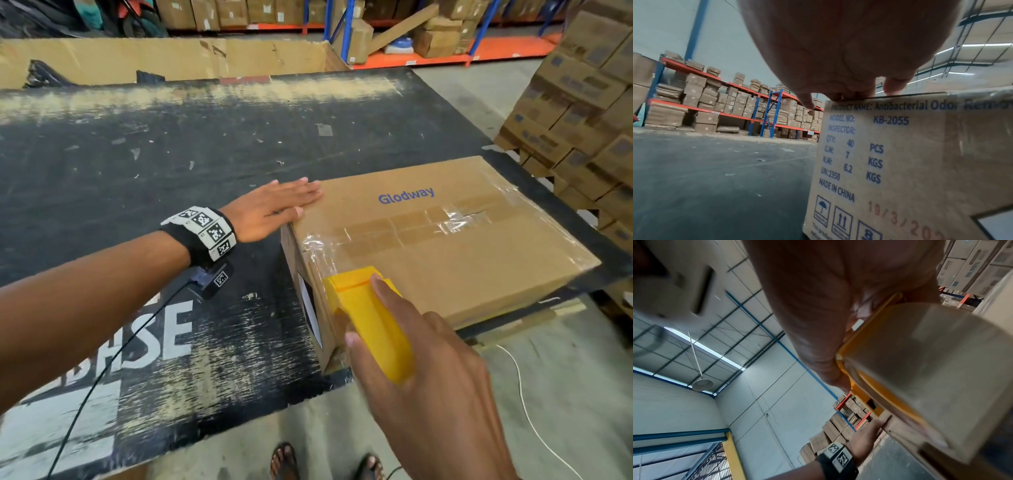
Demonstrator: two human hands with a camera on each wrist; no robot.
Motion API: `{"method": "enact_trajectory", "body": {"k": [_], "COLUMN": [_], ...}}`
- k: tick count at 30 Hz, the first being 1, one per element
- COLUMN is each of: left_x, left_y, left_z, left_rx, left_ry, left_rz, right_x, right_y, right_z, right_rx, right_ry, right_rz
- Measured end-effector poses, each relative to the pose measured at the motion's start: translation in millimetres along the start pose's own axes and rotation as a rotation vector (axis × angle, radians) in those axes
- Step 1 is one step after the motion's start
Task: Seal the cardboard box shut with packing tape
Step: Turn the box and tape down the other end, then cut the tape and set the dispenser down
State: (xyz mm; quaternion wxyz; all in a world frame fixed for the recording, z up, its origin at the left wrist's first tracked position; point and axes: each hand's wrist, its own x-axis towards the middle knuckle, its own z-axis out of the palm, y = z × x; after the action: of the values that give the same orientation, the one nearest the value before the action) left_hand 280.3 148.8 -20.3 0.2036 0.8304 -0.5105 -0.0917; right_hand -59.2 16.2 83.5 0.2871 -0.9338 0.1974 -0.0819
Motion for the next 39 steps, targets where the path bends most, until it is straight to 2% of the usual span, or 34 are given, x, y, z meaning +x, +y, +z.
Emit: {"method": "enact_trajectory", "body": {"k": [6,10,13,17,19,22,25,28,33,39], "left_x": [0.5,0.2,-1.6,-4.0,-12.1,-38.9,-66.0,-73.4,-68.2,-12.8], "left_y": [3.4,6.8,10.8,23.0,48.2,107.1,156.5,165.4,180.9,249.4], "left_z": [1.8,3.5,3.9,7.6,10.8,30.1,64.8,80.1,72.1,84.3], "left_rx": [0.043,0.043,0.05,0.051,0.042,0.047,0.153,0.249,0.085,-0.078], "left_ry": [-0.03,-0.033,-0.033,-0.017,-0.002,-0.013,-0.027,0.027,0.018,0.065], "left_rz": [-0.017,-0.03,-0.029,-0.1,-0.116,0.028,0.162,0.173,0.082,0.078], "right_x": [-76.4,-84.0,-72.9,-50.7,-48.9,-50.9,-46.5,-42.6,-47.2,-46.4], "right_y": [38.0,54.8,64.0,88.2,105.8,129.6,147.2,160.3,181.5,220.0], "right_z": [-21.9,-9.9,6.1,26.9,42.6,54.7,51.7,45.2,19.8,-32.1], "right_rx": [-0.126,-0.138,-0.18,-0.072,-0.03,0.042,0.147,0.268,0.44,0.501], "right_ry": [0.01,-0.094,-0.12,-0.41,-0.494,-0.518,-0.486,-0.417,-0.262,0.041], "right_rz": [0.005,0.063,0.075,0.172,0.213,0.278,0.251,0.225,0.253,0.261]}}
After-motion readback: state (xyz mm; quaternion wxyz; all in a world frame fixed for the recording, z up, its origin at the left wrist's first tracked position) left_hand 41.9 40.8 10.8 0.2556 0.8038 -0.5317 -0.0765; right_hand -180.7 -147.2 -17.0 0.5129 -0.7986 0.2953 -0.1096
